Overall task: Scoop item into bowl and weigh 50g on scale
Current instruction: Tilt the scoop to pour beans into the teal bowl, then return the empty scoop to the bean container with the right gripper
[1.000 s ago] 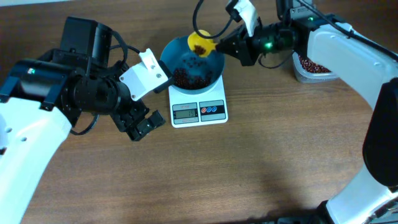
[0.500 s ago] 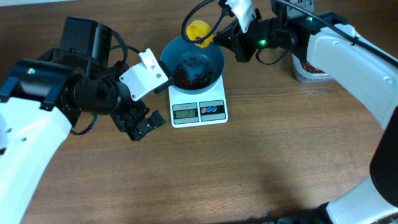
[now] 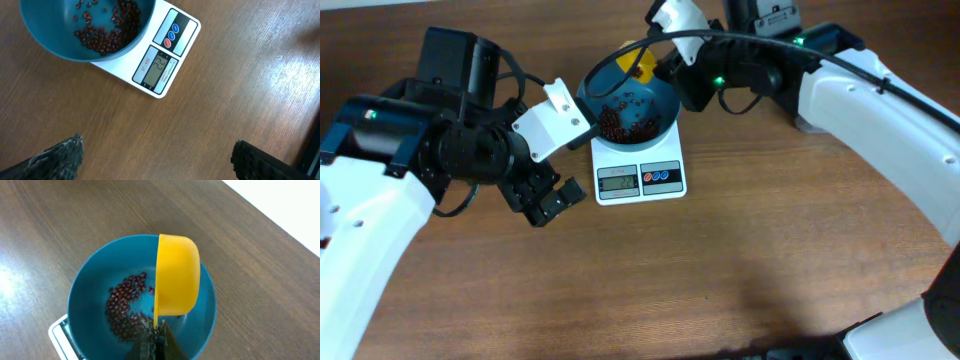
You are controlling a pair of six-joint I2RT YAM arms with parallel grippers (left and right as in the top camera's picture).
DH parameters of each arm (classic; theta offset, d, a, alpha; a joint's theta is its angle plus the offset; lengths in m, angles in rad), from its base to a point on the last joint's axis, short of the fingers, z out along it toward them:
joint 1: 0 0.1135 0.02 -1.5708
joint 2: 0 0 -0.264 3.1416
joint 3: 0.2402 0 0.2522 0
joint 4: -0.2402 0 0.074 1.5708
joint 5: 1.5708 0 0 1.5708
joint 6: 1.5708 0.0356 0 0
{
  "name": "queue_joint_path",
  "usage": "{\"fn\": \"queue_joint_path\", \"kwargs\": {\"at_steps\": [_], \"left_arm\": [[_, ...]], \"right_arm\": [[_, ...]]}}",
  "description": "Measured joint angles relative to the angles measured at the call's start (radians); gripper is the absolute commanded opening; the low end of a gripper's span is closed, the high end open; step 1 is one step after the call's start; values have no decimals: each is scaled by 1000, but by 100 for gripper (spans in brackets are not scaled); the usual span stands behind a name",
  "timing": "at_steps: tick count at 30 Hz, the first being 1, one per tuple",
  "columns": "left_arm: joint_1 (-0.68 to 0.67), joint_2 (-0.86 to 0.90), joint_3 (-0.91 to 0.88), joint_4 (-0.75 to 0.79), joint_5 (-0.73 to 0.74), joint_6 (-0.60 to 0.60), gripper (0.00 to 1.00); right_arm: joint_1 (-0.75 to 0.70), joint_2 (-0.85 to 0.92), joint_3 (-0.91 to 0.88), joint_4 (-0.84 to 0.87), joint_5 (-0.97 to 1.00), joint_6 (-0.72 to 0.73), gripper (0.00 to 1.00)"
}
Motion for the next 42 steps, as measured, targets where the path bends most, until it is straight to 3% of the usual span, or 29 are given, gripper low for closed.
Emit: {"fn": "queue_joint_path", "kwargs": {"at_steps": [6,10,23,26,30,34,42], "left_arm": [[0,0,0,0,0,0,99],[0,0,0,0,0,0,99],[0,0,0,0,0,0,99],[0,0,0,0,0,0,99],[0,0,0,0,0,0,99],[0,0,0,0,0,0,99],[0,0,0,0,0,0,99]], "right_arm": [[7,0,0,-10,124,0,4],[10,-24,0,25,134,0,4],[-24,-102,19,-91,102,0,4],[-126,-140,26,-60,96,0,4],[-322,-212,44,-167,134,0,4],[-485,-177,46,-291,245,1,4],[-535,31,48,-379,397,1,4]]}}
